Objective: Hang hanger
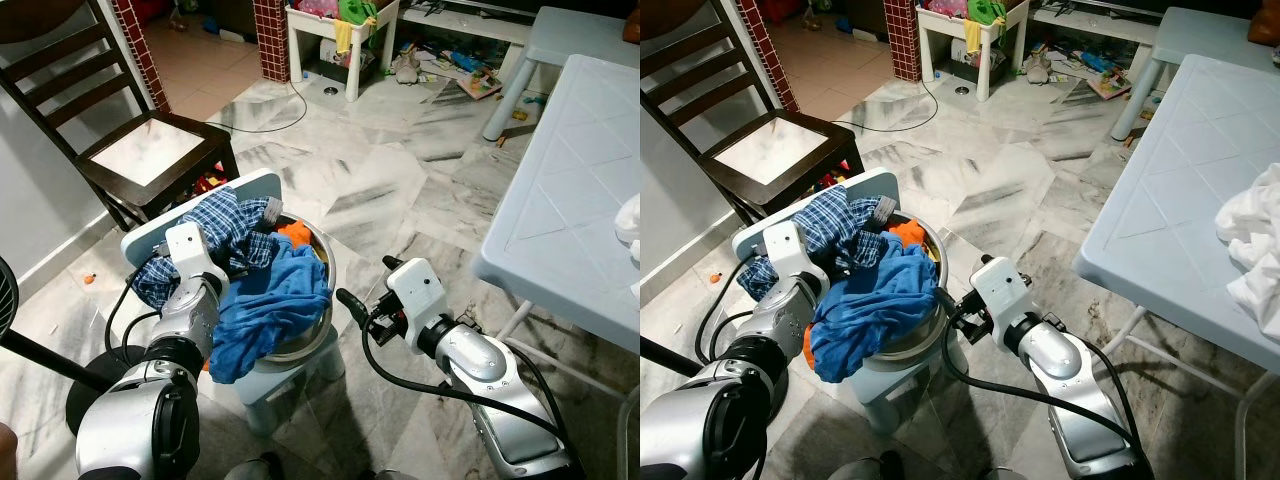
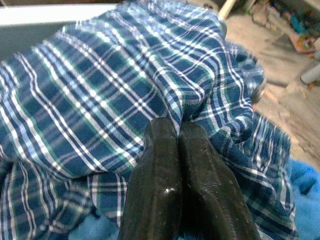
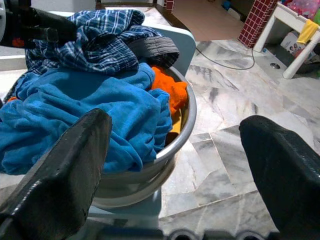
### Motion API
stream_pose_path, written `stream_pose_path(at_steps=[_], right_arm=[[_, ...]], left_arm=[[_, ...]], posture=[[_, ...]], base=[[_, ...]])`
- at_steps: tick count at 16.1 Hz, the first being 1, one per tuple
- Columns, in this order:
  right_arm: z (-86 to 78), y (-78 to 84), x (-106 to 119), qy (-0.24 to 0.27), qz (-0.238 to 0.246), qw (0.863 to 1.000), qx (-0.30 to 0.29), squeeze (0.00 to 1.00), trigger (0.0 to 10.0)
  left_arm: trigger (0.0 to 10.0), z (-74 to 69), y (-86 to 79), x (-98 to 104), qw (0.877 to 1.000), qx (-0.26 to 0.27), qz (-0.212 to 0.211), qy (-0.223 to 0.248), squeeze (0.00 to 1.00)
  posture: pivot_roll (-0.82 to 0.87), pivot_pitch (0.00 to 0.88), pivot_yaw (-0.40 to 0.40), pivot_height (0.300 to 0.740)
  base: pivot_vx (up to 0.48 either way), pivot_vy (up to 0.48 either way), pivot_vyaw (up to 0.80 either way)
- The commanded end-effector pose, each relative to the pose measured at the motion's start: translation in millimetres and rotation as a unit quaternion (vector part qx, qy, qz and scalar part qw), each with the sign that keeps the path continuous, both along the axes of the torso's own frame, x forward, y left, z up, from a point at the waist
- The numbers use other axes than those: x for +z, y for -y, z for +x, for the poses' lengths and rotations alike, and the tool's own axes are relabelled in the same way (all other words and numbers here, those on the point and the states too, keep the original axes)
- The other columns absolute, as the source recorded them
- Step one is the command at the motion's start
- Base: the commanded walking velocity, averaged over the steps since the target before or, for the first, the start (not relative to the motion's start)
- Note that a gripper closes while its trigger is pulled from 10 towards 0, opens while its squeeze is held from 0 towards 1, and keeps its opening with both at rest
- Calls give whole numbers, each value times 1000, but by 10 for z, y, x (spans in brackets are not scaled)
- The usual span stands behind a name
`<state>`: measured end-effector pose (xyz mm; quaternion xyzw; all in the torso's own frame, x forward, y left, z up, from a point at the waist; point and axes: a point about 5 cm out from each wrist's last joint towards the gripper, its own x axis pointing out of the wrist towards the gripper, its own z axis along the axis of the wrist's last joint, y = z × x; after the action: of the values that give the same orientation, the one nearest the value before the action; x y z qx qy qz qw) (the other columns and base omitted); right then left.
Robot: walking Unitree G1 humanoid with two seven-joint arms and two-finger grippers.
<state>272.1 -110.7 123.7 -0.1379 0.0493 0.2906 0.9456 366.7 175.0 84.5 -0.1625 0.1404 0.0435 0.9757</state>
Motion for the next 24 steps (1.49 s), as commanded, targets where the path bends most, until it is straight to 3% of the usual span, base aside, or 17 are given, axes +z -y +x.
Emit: stream_pose_path(at_steps=[1,2,4,8,10,11,12,15,16,18,19,21,24], right_arm=[[15,5,-20,-5,4,1000,1,0,10000],[24,6,-21,-4,5,1000,0,0,10000],[62,-13,-20,-1,9,1000,-6,0,10000],[87,-71,-37,1,16,1000,-7,0,10000],[100,-95,-44,3,20,1000,-9,0,10000],[107,-104,-47,4,20,1000,-10,0,10000],[115,-110,-51,6,22,1000,-13,0,10000],[139,-118,-54,11,24,999,-20,0,10000],[143,-131,-53,13,25,999,-21,0,10000],[140,-135,-53,14,27,999,-24,0,10000],[126,-126,-63,14,27,999,-25,0,10000],[116,-107,-77,13,25,999,-27,0,10000],[131,-95,-75,13,22,999,-27,0,10000]], left_arm=[[0,45,-50,119,999,7,24,30,0],[0,63,-73,170,999,12,27,43,0],[0,156,-161,459,993,24,58,104,0],[0,280,-156,953,976,13,97,196,0],[0,354,-68,1397,956,-4,111,272,0],[0,371,-36,1525,950,-9,112,291,0],[0,391,83,1805,934,-31,117,336,0],[0,416,366,2088,914,-88,127,376,0],[0,411,535,2114,906,-122,135,383,0],[0,388,659,2069,900,-145,141,385,0],[0,331,806,1896,896,-184,145,378,0],[0,235,923,1638,893,-220,153,361,0],[0,-44,1043,1091,905,-259,139,306,0]], posture=[[-123,107,51,740],[-118,103,55,740],[-100,97,62,740],[-77,88,76,740],[-75,85,80,740],[-74,82,83,740],[-72,79,88,740],[-65,75,99,740],[-69,75,105,740],[-71,76,106,740],[-73,79,106,740],[-75,83,105,740],[-62,88,93,740]], base=[[0,0,0],[0,0,0],[0,0,0],[0,0,0],[0,0,0],[0,0,0],[0,0,0],[0,0,0],[0,0,0],[0,0,0],[0,0,0],[0,0,0],[0,0,0]])
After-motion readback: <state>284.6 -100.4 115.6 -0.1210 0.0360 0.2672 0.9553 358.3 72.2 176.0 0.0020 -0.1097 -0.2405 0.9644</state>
